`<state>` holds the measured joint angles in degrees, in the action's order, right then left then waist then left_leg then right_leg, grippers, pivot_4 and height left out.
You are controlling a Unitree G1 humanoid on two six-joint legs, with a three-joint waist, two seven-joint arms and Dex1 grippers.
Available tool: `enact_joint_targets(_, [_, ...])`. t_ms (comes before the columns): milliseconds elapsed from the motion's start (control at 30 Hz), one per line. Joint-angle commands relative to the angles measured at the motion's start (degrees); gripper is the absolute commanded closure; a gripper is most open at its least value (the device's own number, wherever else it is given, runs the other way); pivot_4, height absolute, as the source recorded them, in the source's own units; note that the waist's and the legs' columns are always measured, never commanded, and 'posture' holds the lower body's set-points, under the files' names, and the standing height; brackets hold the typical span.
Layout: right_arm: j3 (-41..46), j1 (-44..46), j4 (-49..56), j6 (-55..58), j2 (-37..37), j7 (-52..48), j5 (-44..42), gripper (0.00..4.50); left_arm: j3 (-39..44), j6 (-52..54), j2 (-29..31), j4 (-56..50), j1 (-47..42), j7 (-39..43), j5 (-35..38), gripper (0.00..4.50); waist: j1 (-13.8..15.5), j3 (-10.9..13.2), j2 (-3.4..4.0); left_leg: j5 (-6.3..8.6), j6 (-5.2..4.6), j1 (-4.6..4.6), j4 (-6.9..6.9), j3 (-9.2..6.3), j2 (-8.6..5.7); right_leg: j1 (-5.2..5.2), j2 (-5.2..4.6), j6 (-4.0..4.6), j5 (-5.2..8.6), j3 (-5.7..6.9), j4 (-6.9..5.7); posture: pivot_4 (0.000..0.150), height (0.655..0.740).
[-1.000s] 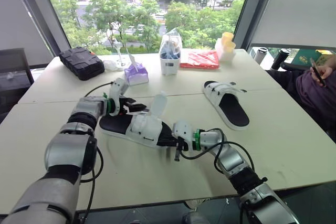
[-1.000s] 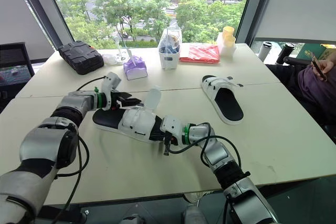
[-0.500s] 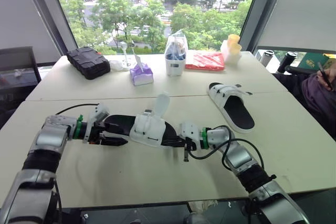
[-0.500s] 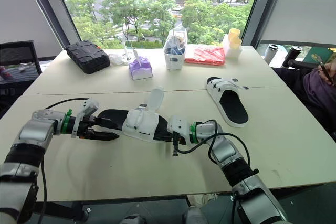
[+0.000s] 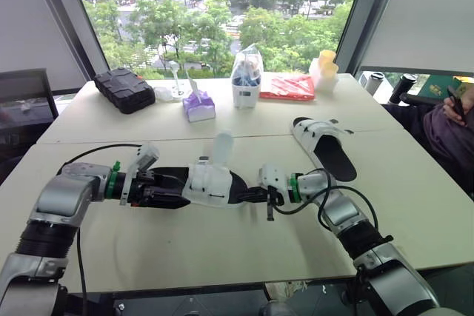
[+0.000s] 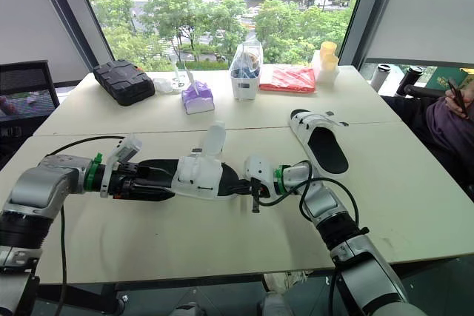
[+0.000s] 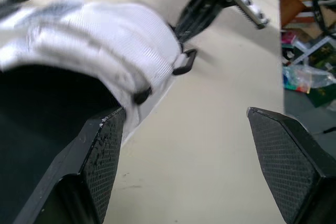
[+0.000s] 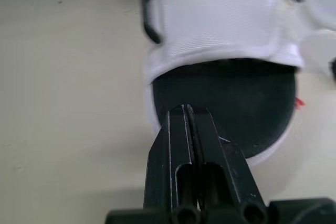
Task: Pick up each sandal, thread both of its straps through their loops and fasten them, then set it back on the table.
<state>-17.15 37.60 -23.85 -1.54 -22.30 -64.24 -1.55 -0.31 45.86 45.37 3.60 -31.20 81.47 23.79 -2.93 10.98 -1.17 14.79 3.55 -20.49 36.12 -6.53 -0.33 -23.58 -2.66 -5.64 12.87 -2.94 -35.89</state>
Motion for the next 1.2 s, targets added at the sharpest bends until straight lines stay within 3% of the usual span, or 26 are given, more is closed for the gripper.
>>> enact_joint_targets(33, [1.54,2.10,0.32,0.21,1.23,0.96,-1.34,4.50,0.50,0.01,2.35,-4.28,-0.85,0.38,2.26,0.68,-0.12,0.03,-0.02,0.00,0.00,-0.01,-0.01,0.00,0.00,-0.02,0.00,0.00,0.00,0.00,0.01,0.150,0.7400])
enact_joint_targets(133, [1.54,2.91,-0.64,0.09,2.11,1.56,-1.06,4.50,0.35,-3.10,5.25,-1.74,-3.30,0.98,0.78,0.68,-0.56,0.06,-0.05,0.00,0.00,0.02,-0.07,0.00,0.00,-0.04,0.01,0.00,0.00,0.00,0.00,0.150,0.7400])
enact_joint_targets(267, [0.63,3.02,-1.86,-0.56,3.86,1.96,-0.62,4.50,-0.23,-8.70,6.40,10.97,-13.45,0.15,-2.70,0.68,-0.96,0.13,-0.11,0.00,0.00,-0.02,-0.03,-0.02,0.00,-0.10,0.04,0.01,0.00,0.02,-0.06,0.150,0.7400])
enact_joint_targets(400, [-0.73,2.42,-3.10,-1.53,5.98,2.40,0.46,4.50,-1.53,-13.42,0.47,31.31,-27.33,-1.47,-5.67,0.68,-0.83,0.14,-0.11,0.00,0.00,-0.01,0.03,-0.04,-0.01,-0.01,0.04,-0.01,-0.01,0.05,-0.02,0.150,0.7400])
enact_joint_targets(433, [-0.93,2.30,-3.22,-1.66,6.28,2.48,0.65,4.50,-2.01,-14.41,-0.93,35.31,-29.33,-1.20,-6.41,0.68,-0.93,0.15,-0.10,0.00,0.00,0.01,0.01,0.00,-0.02,0.02,0.01,-0.03,-0.01,0.03,0.00,0.150,0.7400])
enact_joint_targets(533, [-1.46,1.94,-3.56,-1.94,7.03,2.89,1.13,4.50,-3.60,-19.59,-5.87,47.84,-34.36,-2.48,-10.44,0.04,-1.00,0.15,-0.10,0.00,-0.01,-0.02,-0.02,0.01,-0.05,0.00,-0.02,-0.30,-0.06,0.03,0.02,0.150,0.7400])
enact_joint_targets(667, [-1.76,1.56,-3.79,-2.19,7.51,3.63,1.58,4.50,-3.82,-25.21,-11.77,60.36,-38.43,-4.34,-14.09,0.04,-1.22,0.14,-0.13,0.02,-0.03,-0.39,-0.06,-0.01,-0.04,-0.44,0.01,-0.19,-0.16,0.02,-0.07,0.150,0.7400])
enact_joint_targets(767, [-1.80,1.03,-3.19,-1.92,7.61,4.11,1.79,4.50,-3.27,-26.88,-14.24,64.82,-39.93,-3.83,-15.16,0.04,-1.28,0.14,-0.13,0.01,-0.02,-0.90,0.01,-0.02,-0.04,-1.03,0.02,-0.17,-0.20,0.02,-0.25,0.150,0.7400])
enact_joint_targets(1200, [-1.75,-2.32,-0.04,-1.06,6.58,7.43,2.64,4.50,-3.52,-26.39,-20.22,68.96,-43.58,3.84,-17.95,0.04,-1.14,0.13,-0.13,0.01,-0.02,-0.86,0.06,-0.03,-0.05,-0.93,0.02,-0.19,-0.19,0.03,-0.22,0.150,0.7400])
